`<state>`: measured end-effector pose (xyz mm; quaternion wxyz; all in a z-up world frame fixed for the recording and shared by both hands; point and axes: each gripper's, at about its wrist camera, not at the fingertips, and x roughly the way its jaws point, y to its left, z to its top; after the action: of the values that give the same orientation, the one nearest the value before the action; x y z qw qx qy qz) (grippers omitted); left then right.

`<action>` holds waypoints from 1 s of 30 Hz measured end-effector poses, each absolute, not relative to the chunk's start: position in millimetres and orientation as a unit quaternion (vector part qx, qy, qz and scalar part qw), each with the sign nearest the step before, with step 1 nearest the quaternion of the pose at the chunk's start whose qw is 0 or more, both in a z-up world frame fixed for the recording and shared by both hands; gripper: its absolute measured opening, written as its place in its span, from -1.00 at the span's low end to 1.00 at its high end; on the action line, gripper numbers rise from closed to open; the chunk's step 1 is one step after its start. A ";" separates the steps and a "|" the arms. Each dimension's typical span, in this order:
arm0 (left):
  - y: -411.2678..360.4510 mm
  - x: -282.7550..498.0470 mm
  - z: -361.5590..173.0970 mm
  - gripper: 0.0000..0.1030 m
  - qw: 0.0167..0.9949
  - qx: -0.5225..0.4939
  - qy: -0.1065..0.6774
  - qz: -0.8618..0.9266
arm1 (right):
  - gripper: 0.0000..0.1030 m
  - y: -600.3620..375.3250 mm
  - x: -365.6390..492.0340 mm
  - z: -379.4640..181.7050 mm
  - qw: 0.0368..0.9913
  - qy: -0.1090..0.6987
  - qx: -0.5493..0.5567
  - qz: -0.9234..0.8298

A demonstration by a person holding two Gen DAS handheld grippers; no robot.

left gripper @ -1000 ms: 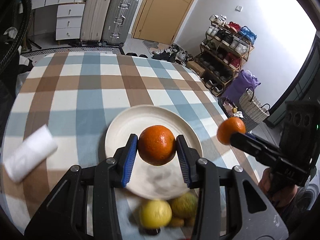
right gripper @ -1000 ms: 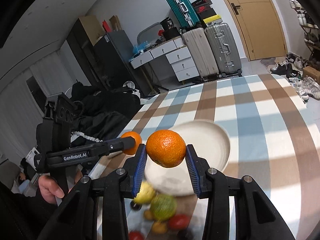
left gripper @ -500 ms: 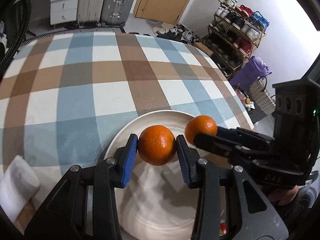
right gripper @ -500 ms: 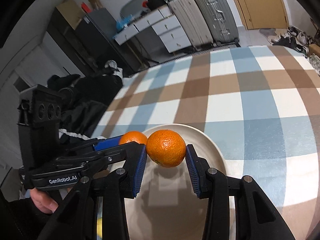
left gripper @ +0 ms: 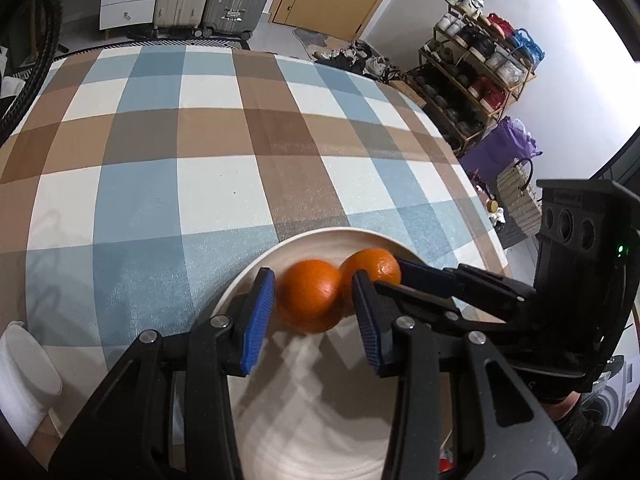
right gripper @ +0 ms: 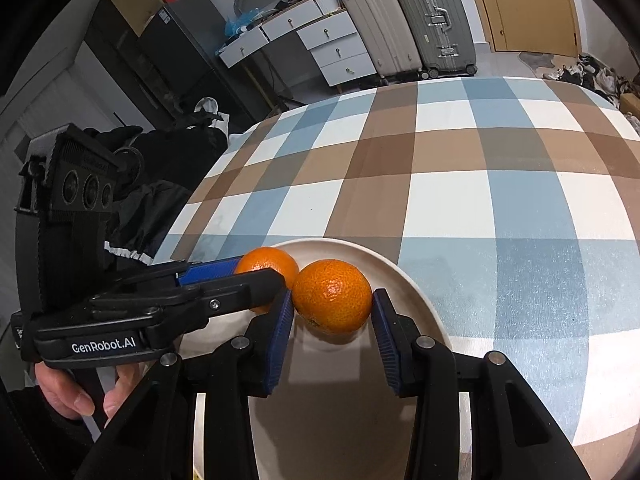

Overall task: Organize fruits
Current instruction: 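Lower both held oranges onto the cream plate and open both tools, then withdraw both tools from the plate back toward the fruit pile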

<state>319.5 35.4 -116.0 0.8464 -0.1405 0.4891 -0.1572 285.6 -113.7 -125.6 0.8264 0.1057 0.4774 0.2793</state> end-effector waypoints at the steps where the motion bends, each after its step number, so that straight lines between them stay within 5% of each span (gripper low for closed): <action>1: 35.2 318.3 -114.0 -0.25 0.848 -0.141 0.486 -0.157 | -0.17 -114.2 285.2 -125.2 0.826 0.477 0.109 0.281; 8: 37.9 288.9 -87.4 0.36 0.875 -0.124 0.451 -0.121 | 0.37 -130.0 259.9 -99.7 0.854 0.432 0.112 0.267; 15: 35.3 229.9 -37.2 0.60 0.914 -0.082 0.390 -0.080 | 0.95 -156.8 196.3 -54.8 0.892 0.354 0.122 0.252; 21: 30.2 174.6 -2.1 0.76 0.934 -0.071 0.345 -0.061 | 1.00 -168.0 141.0 -23.0 0.913 0.297 0.126 0.248; 23: 30.9 155.6 8.3 1.00 0.942 -0.066 0.326 -0.047 | 1.00 -169.1 121.3 -14.4 0.920 0.275 0.125 0.250; 30: 32.0 101.2 24.9 0.98 0.952 -0.051 0.298 -0.039 | 1.00 -168.3 72.9 -4.3 0.928 0.251 0.120 0.248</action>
<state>101.2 32.0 24.9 0.9523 -0.0510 0.2983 -0.0385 72.9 -168.3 -4.3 0.9280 0.1201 0.2509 0.2478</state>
